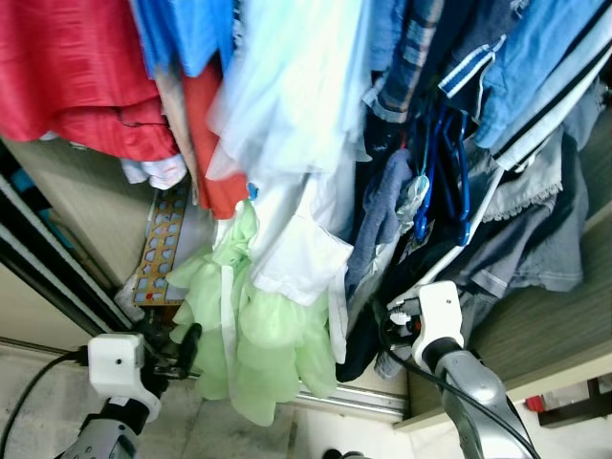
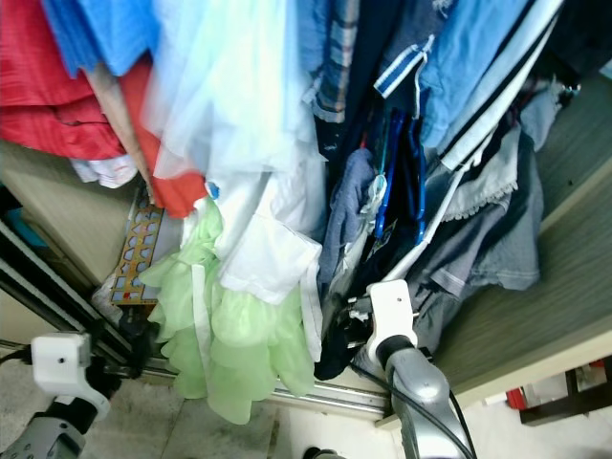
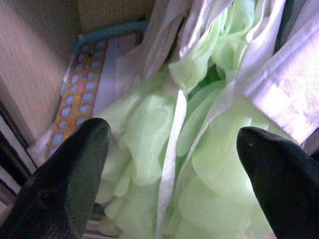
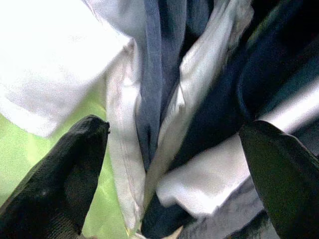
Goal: Clean up the room
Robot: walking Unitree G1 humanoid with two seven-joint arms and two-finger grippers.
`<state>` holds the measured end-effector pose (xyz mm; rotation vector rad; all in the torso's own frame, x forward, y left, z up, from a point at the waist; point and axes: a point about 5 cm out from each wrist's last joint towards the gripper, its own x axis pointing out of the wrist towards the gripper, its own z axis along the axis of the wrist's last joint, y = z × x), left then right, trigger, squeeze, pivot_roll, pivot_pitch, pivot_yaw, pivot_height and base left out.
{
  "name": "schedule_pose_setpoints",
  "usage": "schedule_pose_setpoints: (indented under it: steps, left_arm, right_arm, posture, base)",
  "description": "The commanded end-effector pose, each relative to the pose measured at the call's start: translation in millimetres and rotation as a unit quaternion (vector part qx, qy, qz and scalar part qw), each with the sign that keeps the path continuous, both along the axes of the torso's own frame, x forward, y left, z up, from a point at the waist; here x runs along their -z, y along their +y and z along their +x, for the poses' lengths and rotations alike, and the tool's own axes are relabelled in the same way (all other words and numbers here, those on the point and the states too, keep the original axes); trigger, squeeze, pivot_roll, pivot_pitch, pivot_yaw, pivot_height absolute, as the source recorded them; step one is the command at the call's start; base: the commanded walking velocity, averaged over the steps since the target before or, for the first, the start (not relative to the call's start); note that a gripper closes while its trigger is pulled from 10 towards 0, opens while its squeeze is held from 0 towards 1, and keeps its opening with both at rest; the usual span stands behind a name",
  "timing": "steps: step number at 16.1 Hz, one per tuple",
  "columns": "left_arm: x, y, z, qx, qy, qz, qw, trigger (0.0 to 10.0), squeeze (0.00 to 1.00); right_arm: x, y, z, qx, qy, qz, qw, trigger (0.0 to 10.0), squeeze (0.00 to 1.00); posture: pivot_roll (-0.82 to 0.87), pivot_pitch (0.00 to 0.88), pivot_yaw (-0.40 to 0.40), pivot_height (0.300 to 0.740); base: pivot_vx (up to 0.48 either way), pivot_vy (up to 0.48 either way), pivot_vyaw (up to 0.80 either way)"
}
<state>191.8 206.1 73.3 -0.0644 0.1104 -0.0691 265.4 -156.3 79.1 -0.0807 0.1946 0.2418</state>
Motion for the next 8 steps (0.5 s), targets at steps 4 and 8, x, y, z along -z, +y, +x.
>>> schedule_pose_setpoints:
  steps: [4, 8]
  left_arm:
    - [-21, -6.0, -7.9, -0.038, -0.016, -0.001, 0.999, 10.0, 0.00]
    - [-22, -22.2, -7.2, -0.017, -0.029, 0.008, 0.999, 10.0, 0.00]
  right_arm:
    - [-42, -6.0, 9.0, -0.005, -0.074, -0.011, 0.997, 10.0, 0.00]
    - [-35, -19.6, 9.7, 0.080, -0.053, -0.016, 0.995, 10.0, 0.00]
  posture:
    - [0.02, 0.066, -0.073, 0.740]
    - [0.00, 0.039, -0.117, 0.740]
  base:
    - [0.000, 0.000, 0.00]
    - [0.000, 0.000, 0.00]
